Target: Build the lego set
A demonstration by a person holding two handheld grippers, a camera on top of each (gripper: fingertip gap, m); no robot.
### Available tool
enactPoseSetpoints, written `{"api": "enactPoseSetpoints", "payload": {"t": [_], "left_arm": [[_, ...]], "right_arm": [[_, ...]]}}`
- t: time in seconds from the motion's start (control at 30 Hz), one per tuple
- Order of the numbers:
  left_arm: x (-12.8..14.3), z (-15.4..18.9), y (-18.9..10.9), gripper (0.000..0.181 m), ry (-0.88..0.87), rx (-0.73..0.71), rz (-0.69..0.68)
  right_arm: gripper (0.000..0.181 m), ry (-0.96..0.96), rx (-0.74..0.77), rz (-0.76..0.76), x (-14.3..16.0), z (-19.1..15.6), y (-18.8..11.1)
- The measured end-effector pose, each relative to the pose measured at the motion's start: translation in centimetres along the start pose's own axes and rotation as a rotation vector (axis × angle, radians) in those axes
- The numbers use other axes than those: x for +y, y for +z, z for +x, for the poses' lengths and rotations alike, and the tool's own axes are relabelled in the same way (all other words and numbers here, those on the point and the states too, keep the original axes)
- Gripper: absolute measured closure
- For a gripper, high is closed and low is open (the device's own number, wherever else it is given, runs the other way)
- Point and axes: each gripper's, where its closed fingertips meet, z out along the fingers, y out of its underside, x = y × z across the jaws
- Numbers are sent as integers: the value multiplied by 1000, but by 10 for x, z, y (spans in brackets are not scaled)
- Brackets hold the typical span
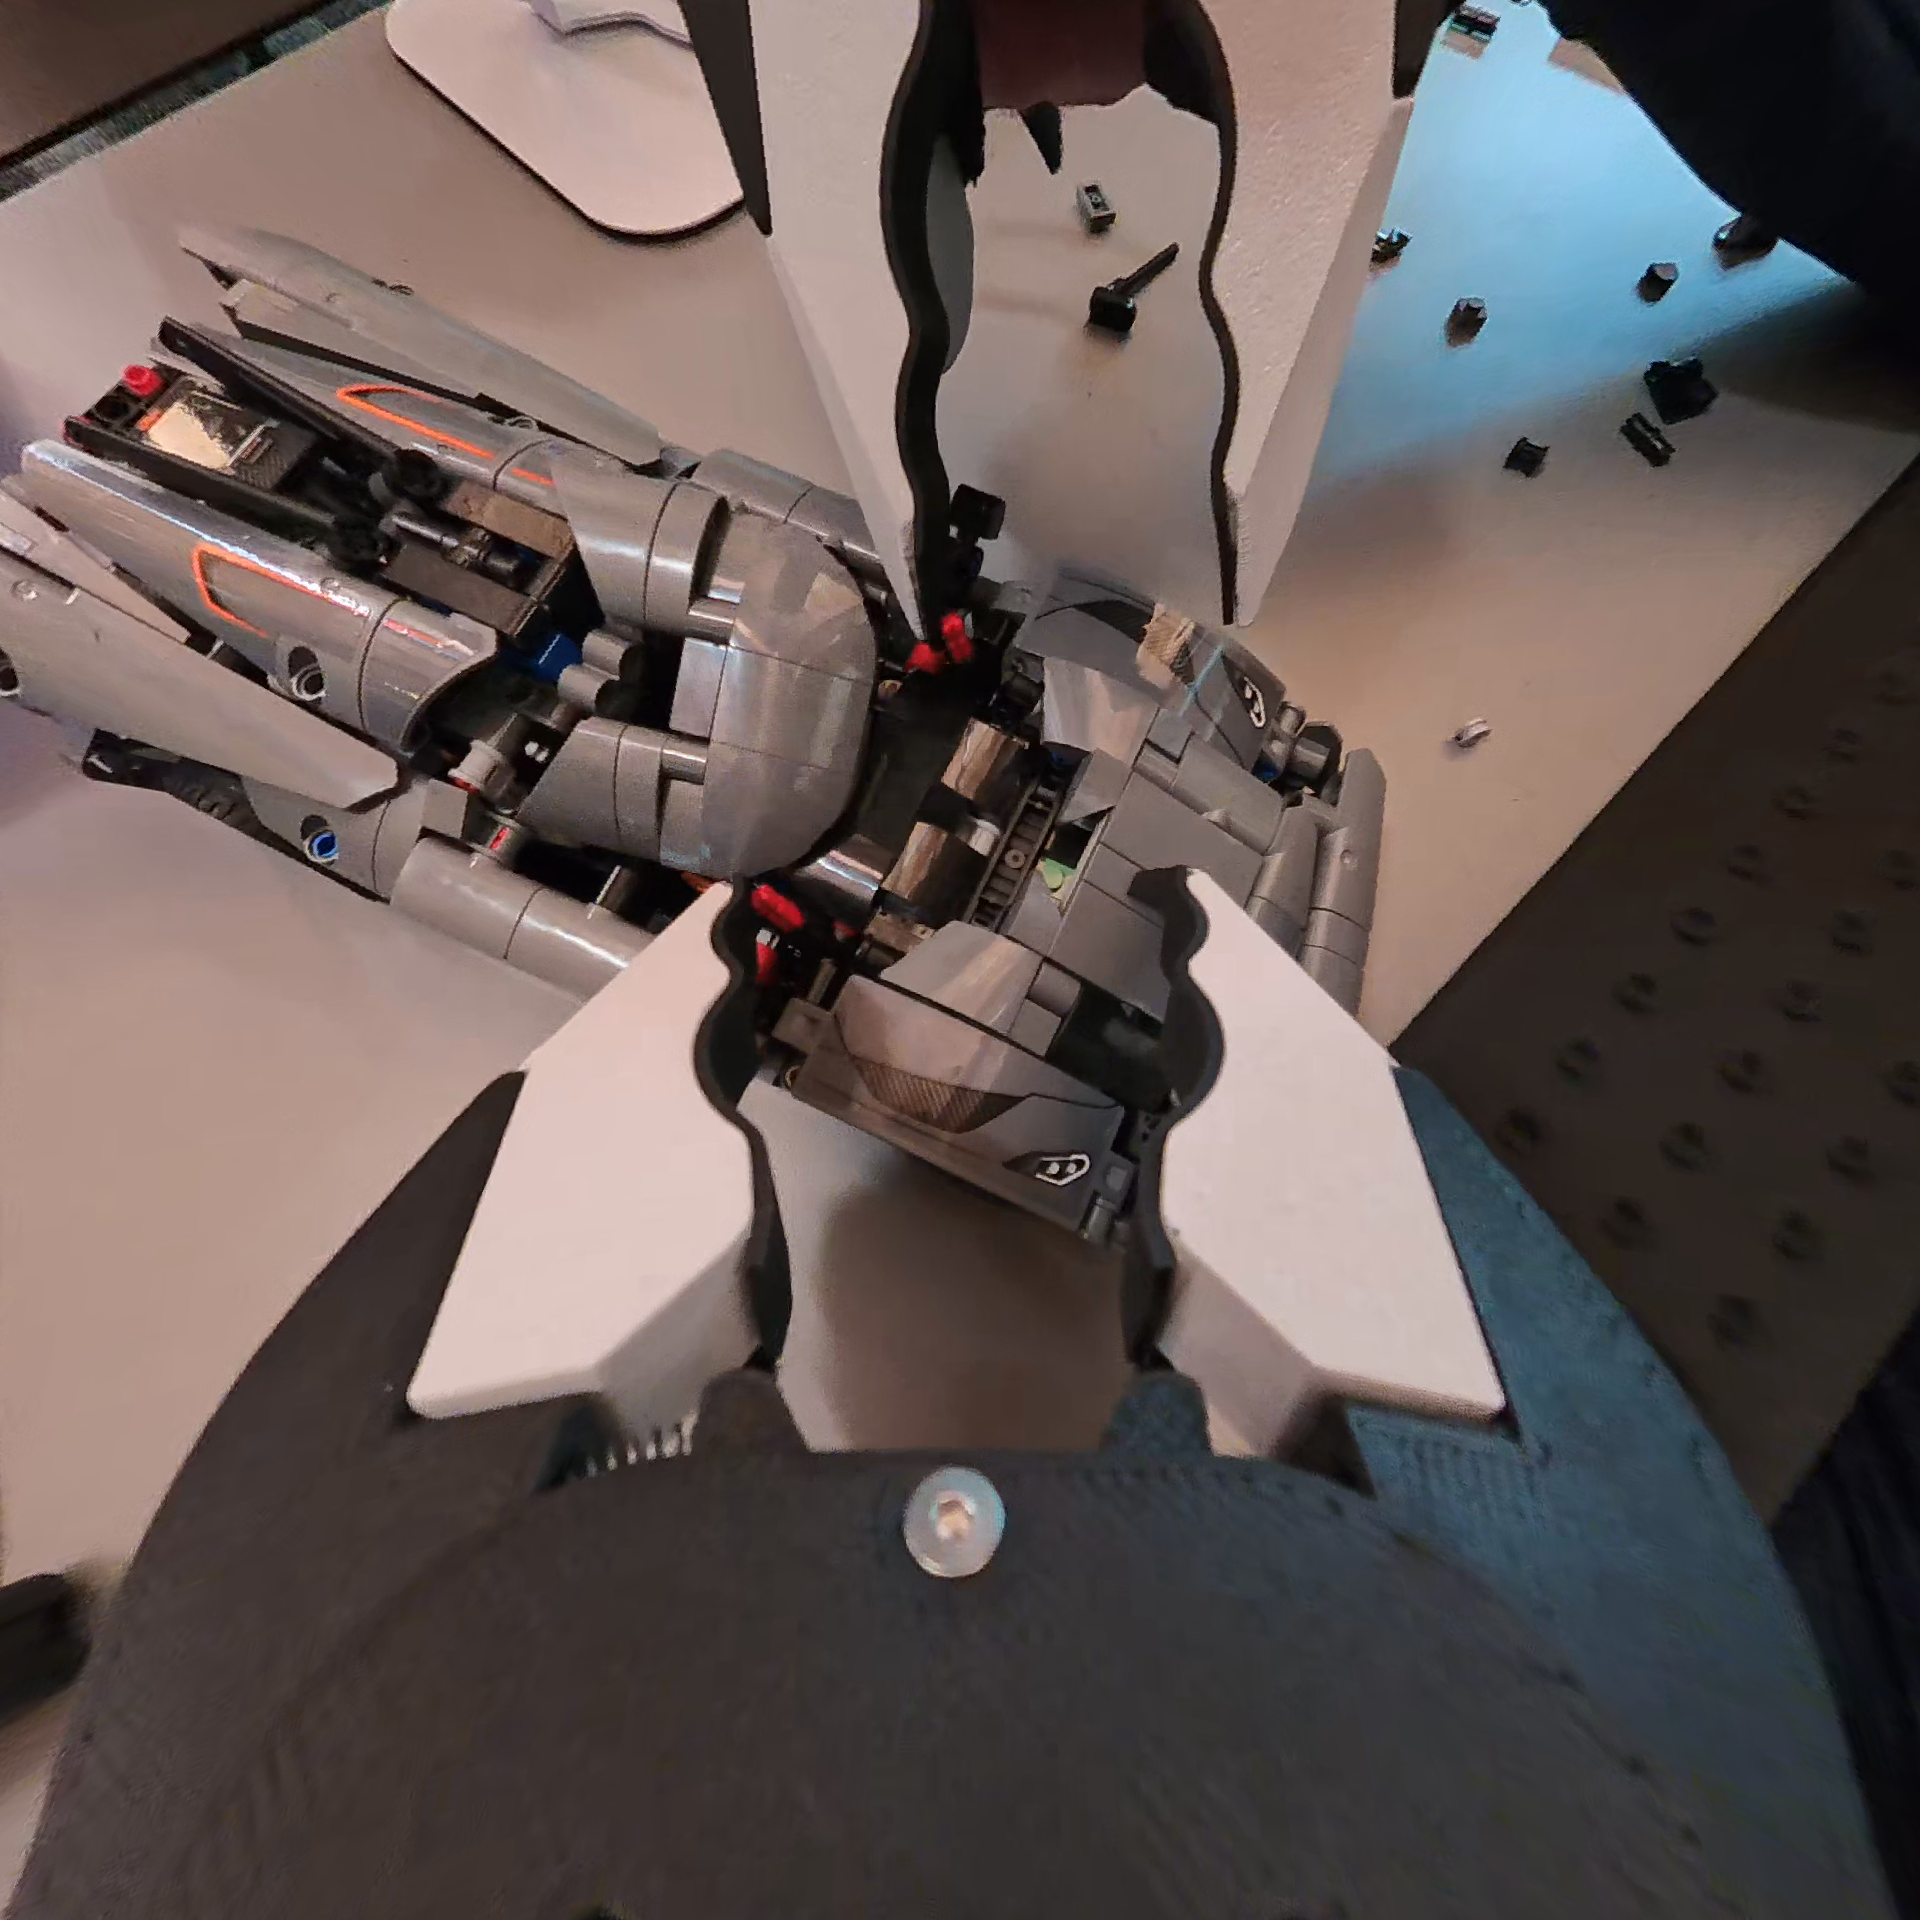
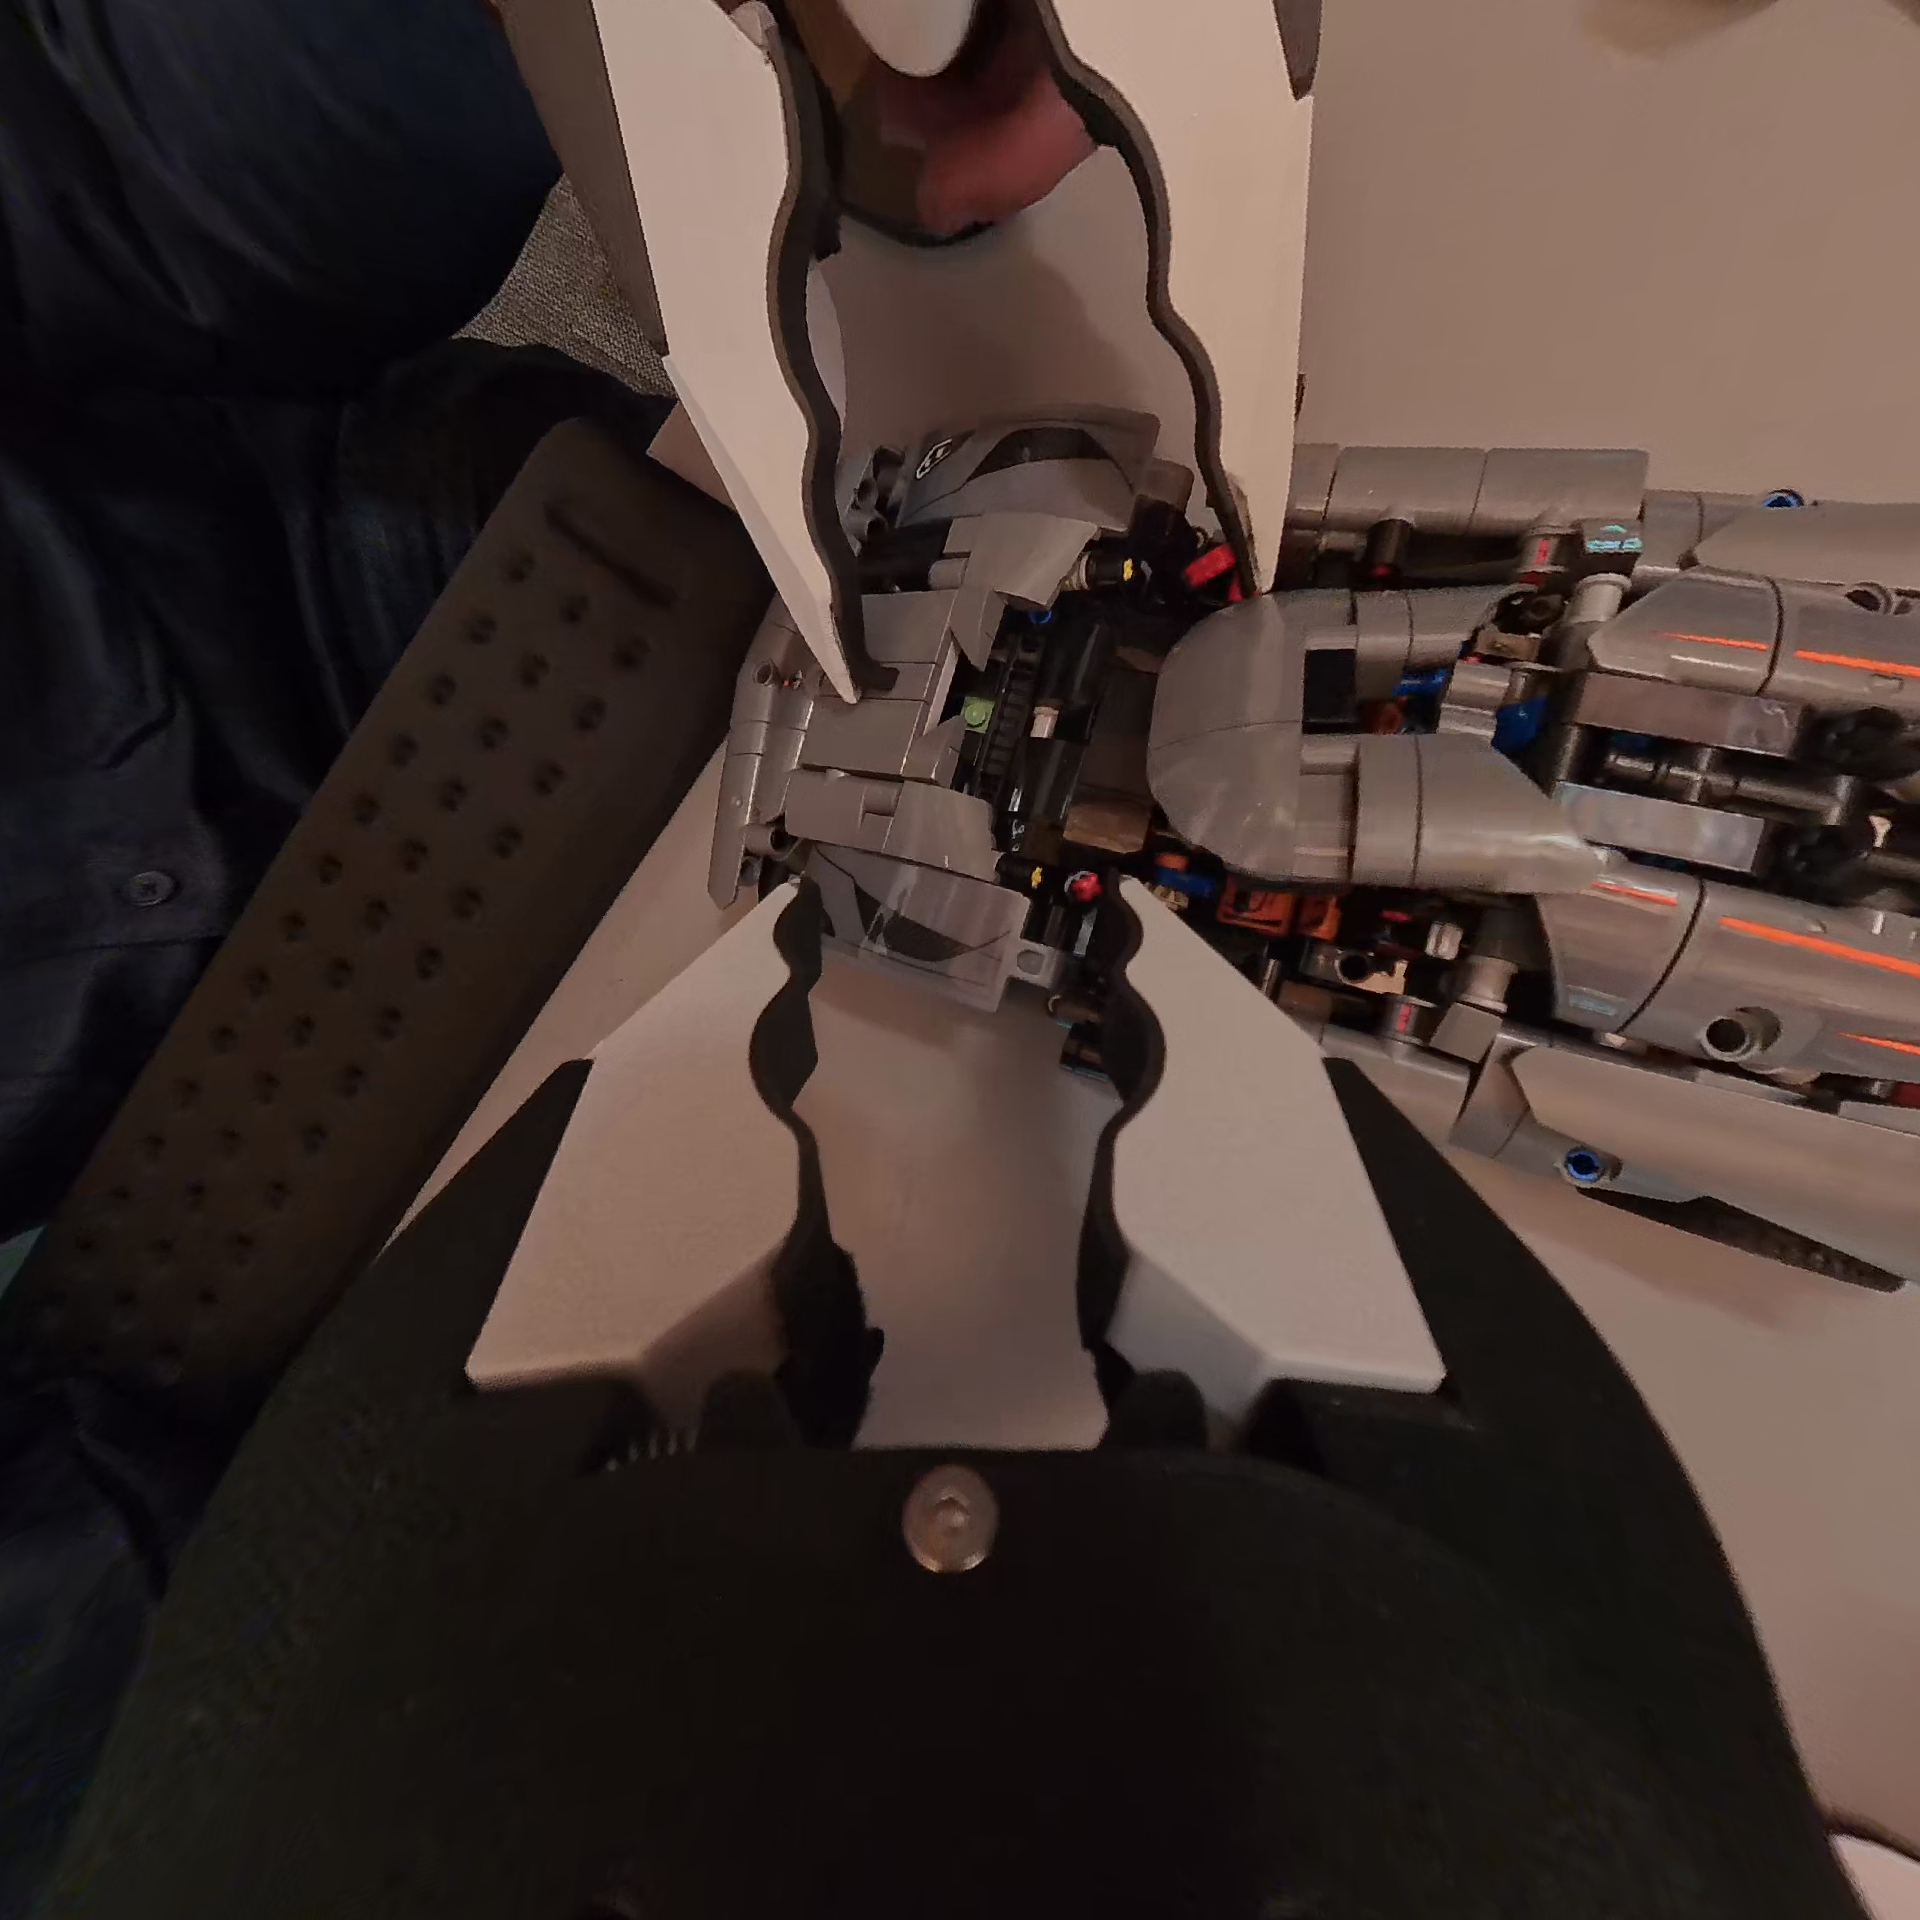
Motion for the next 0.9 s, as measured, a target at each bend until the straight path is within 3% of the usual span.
{"api": "enactPoseSetpoints", "payload": {"t": [0.6,0.8,0.9], "left_arm": [[-3,1,-3,115,58,-65,-8],[-5,-3,-9,134,94,-105,-1],[-7,-6,-9,131,109,-143,-4]], "right_arm": [[130,-4,6,-7,0,-1,0],[132,-14,15,-13,-1,-1,0],[131,-19,31,5,-5,0,-4]]}}
